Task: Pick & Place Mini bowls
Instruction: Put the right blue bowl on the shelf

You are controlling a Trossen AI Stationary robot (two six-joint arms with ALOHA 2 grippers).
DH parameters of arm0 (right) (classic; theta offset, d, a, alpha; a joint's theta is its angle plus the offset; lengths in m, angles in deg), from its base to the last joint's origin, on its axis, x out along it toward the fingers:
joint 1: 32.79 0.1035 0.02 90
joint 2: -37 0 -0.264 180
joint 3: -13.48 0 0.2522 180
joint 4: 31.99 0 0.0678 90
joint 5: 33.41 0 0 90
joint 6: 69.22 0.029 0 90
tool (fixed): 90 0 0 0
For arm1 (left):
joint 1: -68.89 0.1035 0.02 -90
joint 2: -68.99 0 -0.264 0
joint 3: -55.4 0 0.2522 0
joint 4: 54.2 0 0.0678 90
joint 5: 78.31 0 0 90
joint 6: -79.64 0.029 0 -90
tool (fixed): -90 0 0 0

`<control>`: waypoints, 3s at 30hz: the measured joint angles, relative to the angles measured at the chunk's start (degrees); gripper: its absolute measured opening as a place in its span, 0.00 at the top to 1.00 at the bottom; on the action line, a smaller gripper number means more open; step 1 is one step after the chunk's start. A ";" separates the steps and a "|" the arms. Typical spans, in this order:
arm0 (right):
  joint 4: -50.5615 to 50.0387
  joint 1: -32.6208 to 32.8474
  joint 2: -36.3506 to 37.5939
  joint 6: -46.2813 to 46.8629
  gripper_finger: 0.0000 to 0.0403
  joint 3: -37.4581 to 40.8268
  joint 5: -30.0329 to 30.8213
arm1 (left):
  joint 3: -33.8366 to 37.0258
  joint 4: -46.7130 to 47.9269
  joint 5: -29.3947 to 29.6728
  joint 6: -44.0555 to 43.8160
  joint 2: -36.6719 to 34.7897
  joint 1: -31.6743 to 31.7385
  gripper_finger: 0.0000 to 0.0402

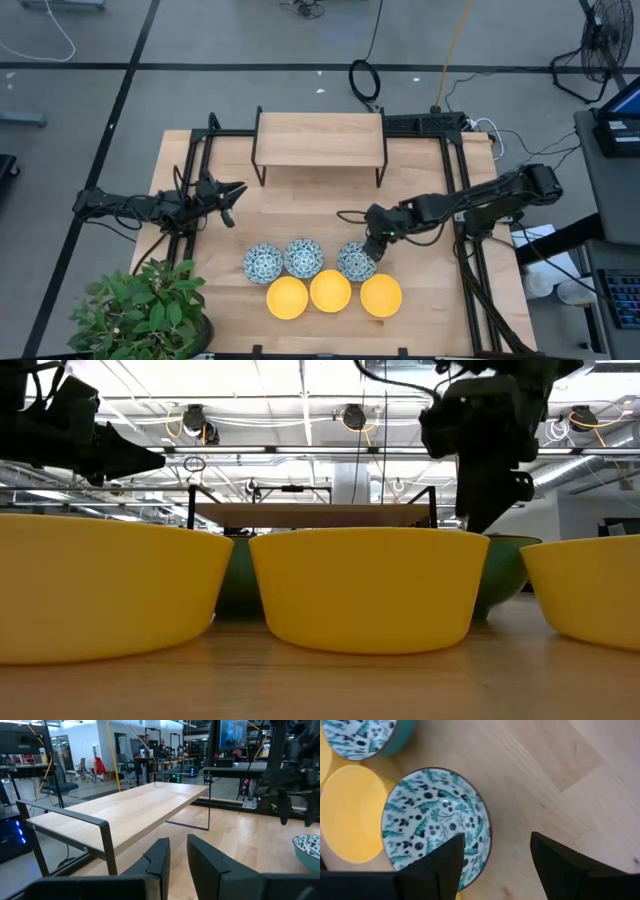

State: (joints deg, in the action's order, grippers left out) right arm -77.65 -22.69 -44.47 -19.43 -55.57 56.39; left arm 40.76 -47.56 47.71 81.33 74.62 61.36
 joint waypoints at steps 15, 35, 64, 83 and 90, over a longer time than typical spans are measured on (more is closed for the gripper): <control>-1.42 4.47 -2.91 0.71 0.47 0.28 6.07 | 0.00 -0.15 0.00 0.00 -0.02 0.00 0.82; 4.16 4.64 -3.10 3.77 0.47 5.11 4.39 | 0.00 -0.36 0.00 0.00 -0.01 0.00 0.82; 3.78 2.08 -3.10 -2.11 0.87 5.11 3.22 | 0.00 -0.39 -0.01 0.00 -0.02 0.00 0.82; 6.40 -3.59 -2.99 -16.41 0.99 5.05 2.89 | 0.00 -0.41 -0.01 0.00 -0.02 0.00 0.82; 7.65 -6.65 -0.38 -17.97 1.00 5.07 0.29 | 0.00 -0.41 -0.01 0.00 -0.02 0.00 0.82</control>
State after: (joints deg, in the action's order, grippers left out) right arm -70.00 -29.34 -44.85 -37.40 -50.50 56.69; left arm 40.76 -47.97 47.70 81.33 74.60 61.36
